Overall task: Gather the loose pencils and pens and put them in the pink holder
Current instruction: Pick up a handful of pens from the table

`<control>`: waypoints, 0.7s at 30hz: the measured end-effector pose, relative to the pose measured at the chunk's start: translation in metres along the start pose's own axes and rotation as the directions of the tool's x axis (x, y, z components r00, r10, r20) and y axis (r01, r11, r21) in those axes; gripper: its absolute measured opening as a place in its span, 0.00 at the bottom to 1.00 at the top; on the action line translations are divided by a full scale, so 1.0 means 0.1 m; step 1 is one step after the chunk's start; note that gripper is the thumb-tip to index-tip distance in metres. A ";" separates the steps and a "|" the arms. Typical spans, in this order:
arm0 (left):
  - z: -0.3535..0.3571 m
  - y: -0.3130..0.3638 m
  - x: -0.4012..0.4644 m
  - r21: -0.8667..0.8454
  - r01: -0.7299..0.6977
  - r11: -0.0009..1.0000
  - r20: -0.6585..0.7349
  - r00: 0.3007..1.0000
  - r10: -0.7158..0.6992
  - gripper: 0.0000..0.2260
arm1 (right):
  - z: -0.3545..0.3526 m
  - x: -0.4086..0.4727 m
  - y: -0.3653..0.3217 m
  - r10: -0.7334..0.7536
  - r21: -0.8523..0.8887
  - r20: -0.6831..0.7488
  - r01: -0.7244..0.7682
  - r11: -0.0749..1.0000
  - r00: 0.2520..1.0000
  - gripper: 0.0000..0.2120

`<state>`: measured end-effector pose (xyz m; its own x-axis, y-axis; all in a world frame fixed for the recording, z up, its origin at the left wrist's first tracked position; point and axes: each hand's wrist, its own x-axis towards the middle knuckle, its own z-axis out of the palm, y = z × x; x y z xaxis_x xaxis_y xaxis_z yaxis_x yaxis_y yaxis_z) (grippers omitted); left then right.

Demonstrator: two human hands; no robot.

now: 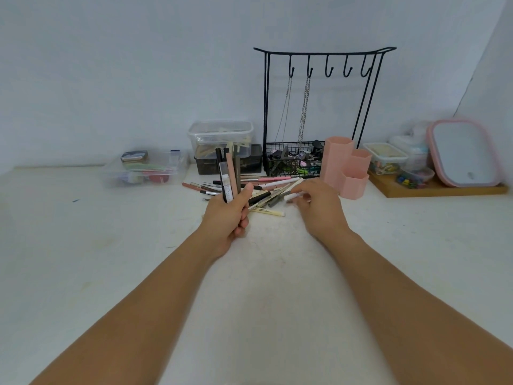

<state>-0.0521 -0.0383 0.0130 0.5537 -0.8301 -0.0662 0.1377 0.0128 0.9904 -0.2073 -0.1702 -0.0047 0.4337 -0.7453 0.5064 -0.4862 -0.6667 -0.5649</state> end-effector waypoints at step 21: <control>0.02 -0.02 -0.07 0.101 -0.123 0.987 0.263 0.960 0.093 0.14 | -0.11 -0.18 -0.75 0.138 0.799 0.248 -0.283 0.530 0.959 0.05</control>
<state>-0.0582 -0.0336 0.0113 0.3284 -0.9426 0.0604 -0.0147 0.0588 0.9982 -0.1871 -0.1068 0.0353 0.5369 -0.8071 0.2457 0.2258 -0.1431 -0.9636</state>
